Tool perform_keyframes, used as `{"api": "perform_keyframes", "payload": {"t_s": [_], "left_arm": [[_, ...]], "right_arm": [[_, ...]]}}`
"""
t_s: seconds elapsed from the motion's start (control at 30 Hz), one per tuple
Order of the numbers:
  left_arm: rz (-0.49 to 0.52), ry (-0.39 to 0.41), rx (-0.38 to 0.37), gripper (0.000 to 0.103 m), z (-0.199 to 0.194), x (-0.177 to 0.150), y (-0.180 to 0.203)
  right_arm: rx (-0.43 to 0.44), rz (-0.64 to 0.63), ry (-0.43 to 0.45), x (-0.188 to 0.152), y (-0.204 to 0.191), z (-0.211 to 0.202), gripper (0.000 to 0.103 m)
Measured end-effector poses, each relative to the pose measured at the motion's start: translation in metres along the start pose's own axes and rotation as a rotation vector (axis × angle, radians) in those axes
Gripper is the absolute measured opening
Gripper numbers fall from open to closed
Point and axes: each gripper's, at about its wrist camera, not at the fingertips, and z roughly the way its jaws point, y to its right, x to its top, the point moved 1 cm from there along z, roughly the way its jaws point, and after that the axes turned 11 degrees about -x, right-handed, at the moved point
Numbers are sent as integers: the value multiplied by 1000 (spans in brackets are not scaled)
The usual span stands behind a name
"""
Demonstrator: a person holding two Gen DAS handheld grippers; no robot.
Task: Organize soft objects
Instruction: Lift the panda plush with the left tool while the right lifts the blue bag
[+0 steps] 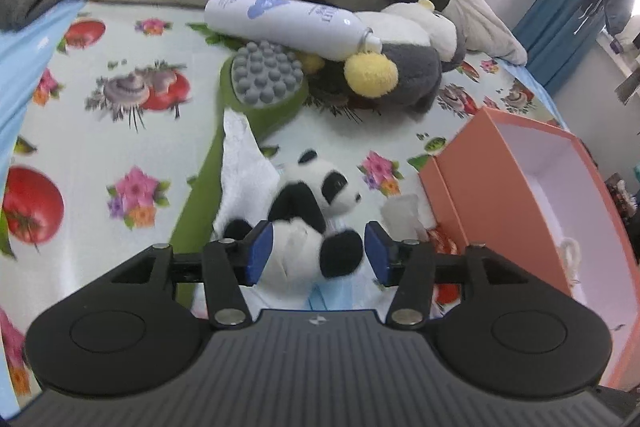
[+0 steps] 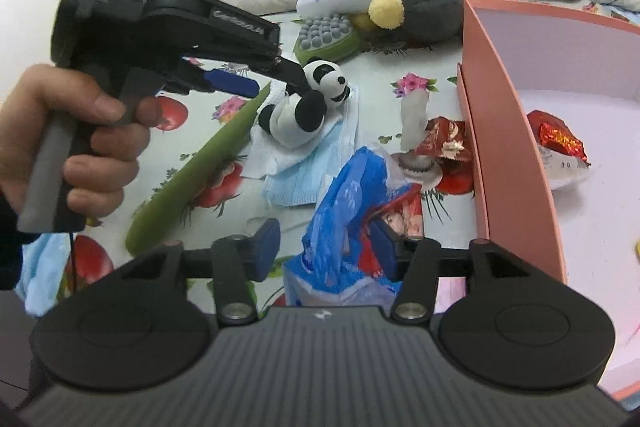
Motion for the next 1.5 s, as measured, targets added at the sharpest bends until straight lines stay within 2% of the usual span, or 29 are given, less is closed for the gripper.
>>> {"api": "perform_keyframes", "payload": {"t_s": [0.17,0.23,0.27,0.4,0.47,0.7,0.8,0.83,0.9,0.93,1.23,1.5], "left_arm": [[-3,-15,-6,57,19,10,-5],[8,-24,2,57,26,13,-6],[15,-31,4,57,30,13,-6],[38,-62,16,57,47,13,-8],[41,-62,22,61,53,13,-11],[30,-129,-22,61,75,14,-13],[62,-155,-10,61,80,12,-9],[72,-157,-3,58,79,11,-7],[91,-158,30,45,78,9,-5],[94,-155,36,45,77,9,-5],[41,-92,7,45,35,4,1],[70,-50,-24,45,-22,-13,30]], "right_arm": [[-27,-21,-1,1,-6,17,51],[-42,-41,-12,2,-7,24,37],[-41,-42,-15,2,-6,26,24],[-54,-71,-1,7,-4,28,15],[-56,-67,-1,10,0,29,14],[-69,-60,-24,13,9,43,16],[-53,-62,-57,14,8,54,18],[-51,-63,-60,15,8,57,18],[-54,-68,-58,16,7,62,18],[-57,-63,-54,16,7,64,18],[-77,-74,26,17,4,40,13],[-82,-50,77,11,3,2,13]]}}
